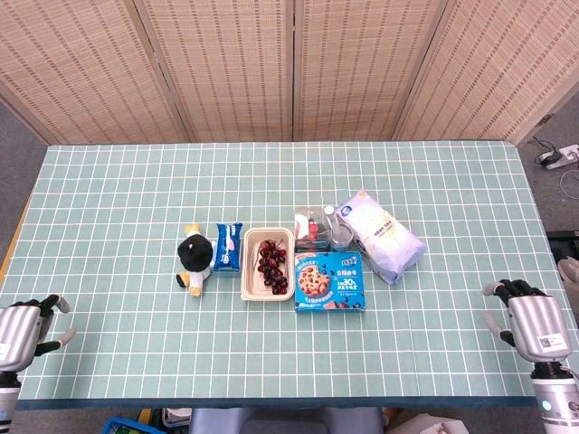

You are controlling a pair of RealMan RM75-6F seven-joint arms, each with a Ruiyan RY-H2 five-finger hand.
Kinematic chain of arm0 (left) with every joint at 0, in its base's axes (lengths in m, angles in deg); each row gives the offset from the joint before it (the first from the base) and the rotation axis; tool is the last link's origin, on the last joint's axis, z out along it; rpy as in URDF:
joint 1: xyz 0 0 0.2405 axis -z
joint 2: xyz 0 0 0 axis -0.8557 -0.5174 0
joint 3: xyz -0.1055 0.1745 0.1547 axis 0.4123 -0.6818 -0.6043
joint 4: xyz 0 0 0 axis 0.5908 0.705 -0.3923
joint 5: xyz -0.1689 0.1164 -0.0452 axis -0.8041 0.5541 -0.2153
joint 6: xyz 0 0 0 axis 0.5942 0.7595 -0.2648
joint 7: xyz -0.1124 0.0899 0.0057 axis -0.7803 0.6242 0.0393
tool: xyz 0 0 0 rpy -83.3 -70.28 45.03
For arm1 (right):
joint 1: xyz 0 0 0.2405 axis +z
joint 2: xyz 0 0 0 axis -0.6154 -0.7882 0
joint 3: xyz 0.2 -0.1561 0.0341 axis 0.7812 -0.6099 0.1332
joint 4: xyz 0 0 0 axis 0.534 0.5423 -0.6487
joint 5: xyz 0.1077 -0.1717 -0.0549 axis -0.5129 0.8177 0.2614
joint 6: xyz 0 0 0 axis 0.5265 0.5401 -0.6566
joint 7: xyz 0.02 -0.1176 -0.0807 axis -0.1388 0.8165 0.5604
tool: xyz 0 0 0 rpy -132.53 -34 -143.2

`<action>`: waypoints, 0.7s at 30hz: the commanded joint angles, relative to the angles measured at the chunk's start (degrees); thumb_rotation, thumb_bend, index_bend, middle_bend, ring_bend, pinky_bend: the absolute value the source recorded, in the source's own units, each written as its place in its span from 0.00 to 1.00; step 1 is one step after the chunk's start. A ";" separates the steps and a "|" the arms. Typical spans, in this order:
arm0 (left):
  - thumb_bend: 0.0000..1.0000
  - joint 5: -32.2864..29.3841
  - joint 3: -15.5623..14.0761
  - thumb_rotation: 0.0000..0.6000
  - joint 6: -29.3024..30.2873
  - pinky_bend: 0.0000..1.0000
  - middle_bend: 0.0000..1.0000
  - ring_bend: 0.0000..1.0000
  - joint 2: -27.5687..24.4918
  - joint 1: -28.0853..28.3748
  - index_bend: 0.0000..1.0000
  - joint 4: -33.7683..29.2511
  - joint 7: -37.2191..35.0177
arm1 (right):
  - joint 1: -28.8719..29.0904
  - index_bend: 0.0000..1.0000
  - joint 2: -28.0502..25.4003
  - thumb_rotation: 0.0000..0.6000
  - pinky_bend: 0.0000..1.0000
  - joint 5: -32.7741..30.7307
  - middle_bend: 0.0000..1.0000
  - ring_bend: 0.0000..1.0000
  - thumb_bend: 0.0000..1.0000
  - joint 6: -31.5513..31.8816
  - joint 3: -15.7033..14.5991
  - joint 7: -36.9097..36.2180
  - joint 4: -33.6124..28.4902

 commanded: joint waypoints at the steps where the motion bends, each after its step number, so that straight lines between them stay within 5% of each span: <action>1: 0.07 0.09 -0.02 1.00 0.18 0.62 0.87 0.62 -0.06 -0.08 0.64 -0.11 0.00 | -0.10 0.43 0.01 1.00 0.56 0.10 0.45 0.37 0.23 0.17 -0.03 -0.03 0.04; 21: 0.07 0.14 0.02 1.00 -0.01 0.62 0.87 0.62 0.02 0.07 0.64 -0.16 -0.22 | 0.24 0.36 0.84 1.00 0.56 1.44 0.45 0.37 0.23 0.85 0.38 -2.87 2.26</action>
